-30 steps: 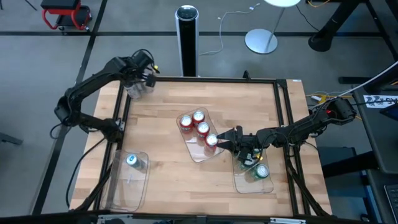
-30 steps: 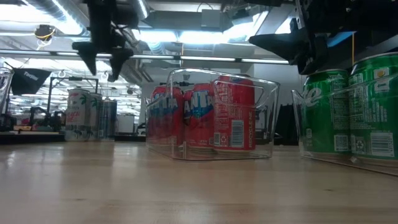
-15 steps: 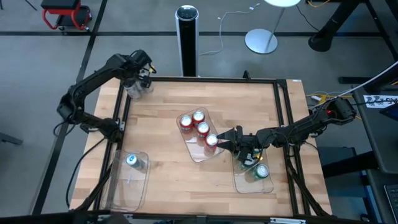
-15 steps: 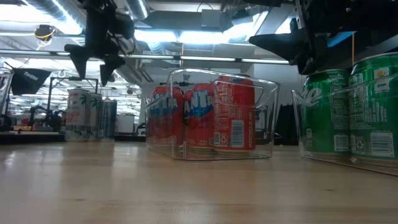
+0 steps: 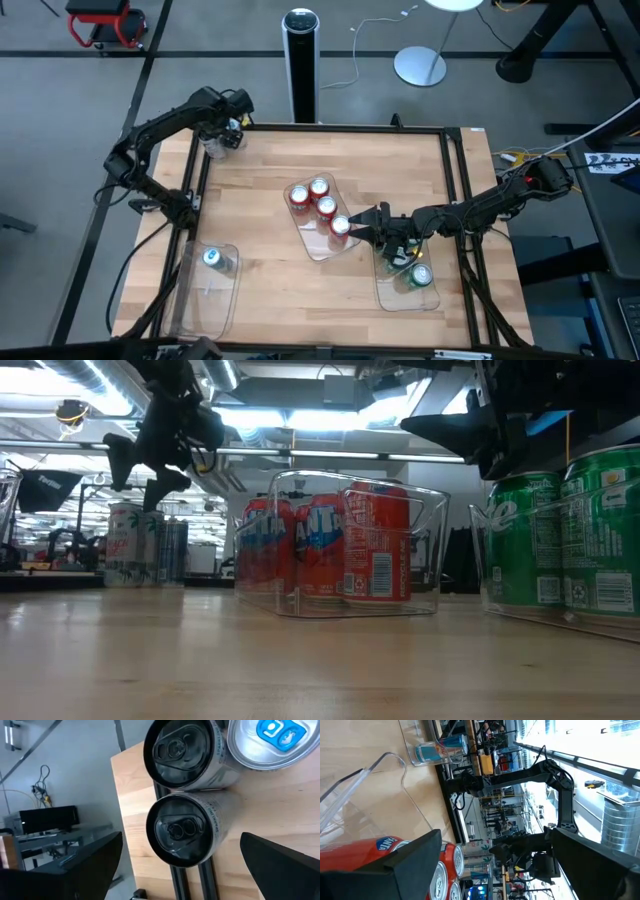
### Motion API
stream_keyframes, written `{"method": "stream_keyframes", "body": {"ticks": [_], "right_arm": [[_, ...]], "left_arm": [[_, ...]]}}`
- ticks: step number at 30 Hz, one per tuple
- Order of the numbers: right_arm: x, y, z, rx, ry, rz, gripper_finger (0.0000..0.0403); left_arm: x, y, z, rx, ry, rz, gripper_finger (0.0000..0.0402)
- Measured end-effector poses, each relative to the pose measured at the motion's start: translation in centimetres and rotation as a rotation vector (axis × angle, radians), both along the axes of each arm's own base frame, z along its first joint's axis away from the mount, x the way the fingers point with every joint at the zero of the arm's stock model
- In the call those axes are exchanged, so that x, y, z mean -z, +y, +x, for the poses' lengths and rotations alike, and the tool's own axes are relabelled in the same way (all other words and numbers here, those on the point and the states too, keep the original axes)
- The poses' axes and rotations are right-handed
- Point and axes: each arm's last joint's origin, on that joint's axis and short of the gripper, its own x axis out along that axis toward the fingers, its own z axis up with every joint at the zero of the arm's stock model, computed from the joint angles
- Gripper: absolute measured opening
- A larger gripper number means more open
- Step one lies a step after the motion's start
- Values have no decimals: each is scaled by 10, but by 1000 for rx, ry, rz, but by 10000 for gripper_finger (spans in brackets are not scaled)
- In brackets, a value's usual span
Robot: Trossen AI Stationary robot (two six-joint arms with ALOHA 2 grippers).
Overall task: Sort soda cans
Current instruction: Put the bottom white-pink soda can into the left transparent bin
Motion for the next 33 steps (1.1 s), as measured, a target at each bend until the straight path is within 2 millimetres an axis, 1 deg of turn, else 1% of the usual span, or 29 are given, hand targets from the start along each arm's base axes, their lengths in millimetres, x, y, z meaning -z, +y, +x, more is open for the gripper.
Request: {"method": "stream_keyframes", "body": {"ticks": [11,13,18,23,26,30,33], "right_arm": [[0,0,0,1,0,8,376],[0,0,0,1,0,8,376],[0,0,0,1,0,8,376],[0,0,0,0,0,8,376],[0,1,0,-29,1,11,376],[0,2,0,-51,2,14,376],[0,2,0,-51,2,14,376]], "left_arm": [[0,0,1,-2,-21,-8,391],[4,1,1,-7,-43,-16,390],[10,4,1,-28,-11,-9,390],[24,10,4,-62,90,-32,390],[30,12,5,-74,126,-43,390],[32,13,7,-71,110,-42,390],[35,16,8,-55,58,-72,390]]}}
